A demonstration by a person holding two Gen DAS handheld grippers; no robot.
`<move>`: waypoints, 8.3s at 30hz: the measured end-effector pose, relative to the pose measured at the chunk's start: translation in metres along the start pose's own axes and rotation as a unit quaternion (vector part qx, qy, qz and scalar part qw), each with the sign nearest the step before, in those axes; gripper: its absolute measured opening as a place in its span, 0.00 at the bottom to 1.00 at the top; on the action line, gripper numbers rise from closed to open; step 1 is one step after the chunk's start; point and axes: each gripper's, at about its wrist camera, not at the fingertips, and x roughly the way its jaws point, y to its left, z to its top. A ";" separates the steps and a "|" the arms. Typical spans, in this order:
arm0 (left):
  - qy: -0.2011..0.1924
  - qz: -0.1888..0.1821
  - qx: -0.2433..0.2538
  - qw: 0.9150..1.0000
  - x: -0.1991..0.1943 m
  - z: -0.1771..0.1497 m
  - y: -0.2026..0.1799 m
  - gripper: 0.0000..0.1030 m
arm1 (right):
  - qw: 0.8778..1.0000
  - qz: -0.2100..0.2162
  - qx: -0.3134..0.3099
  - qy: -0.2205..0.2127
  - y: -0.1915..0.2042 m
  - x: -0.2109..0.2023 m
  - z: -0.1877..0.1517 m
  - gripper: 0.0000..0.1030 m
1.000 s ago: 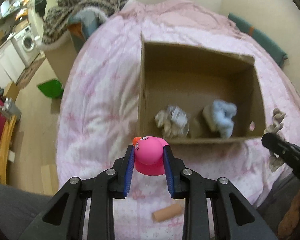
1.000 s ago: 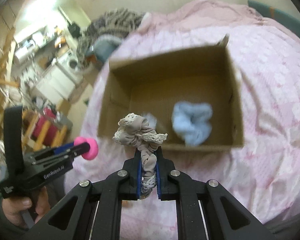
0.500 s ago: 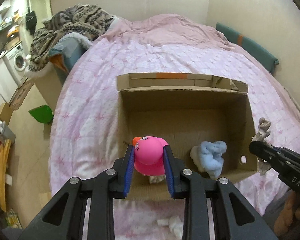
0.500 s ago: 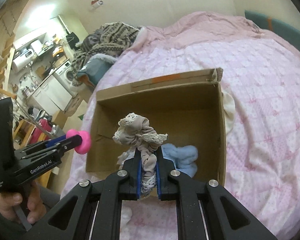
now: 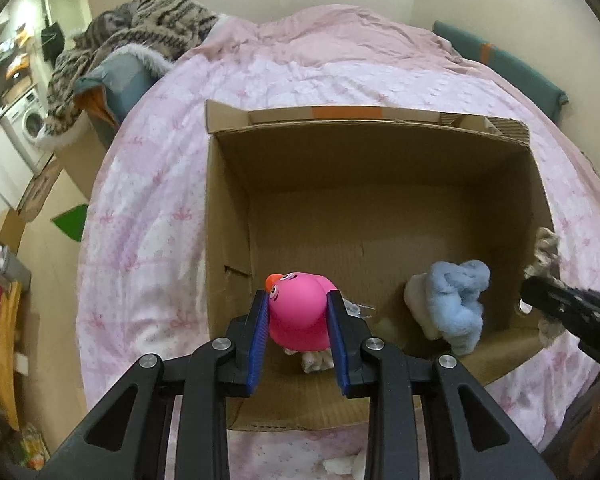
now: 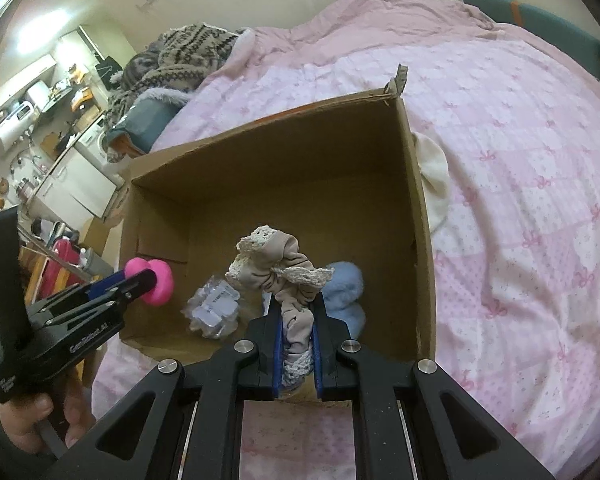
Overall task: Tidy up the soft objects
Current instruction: 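Carry the duck and lace scrunchie into the box and open both grippers, then grasp the tan foam cylinder with the left gripper while the right grasps the white tissue, then carry the cylinder and tissue into the box and open both grippers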
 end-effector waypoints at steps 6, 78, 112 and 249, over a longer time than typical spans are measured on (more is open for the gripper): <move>-0.016 -0.009 0.018 1.000 -0.006 -0.004 -0.003 0.25 | 1.000 -0.012 -0.004 0.008 0.001 0.005 0.000 0.12; -0.063 0.013 -0.017 0.998 -0.081 -0.048 0.019 0.65 | 0.999 0.001 0.018 -0.039 0.009 -0.044 -0.027 0.75; 0.297 -0.078 -0.028 0.951 0.019 -0.156 -0.001 0.31 | 0.992 0.005 0.077 0.102 0.017 0.009 -0.081 0.75; -0.062 -0.078 -0.026 0.995 -0.041 -0.011 0.003 0.57 | 0.993 0.092 0.072 -0.002 -0.006 -0.006 -0.006 0.72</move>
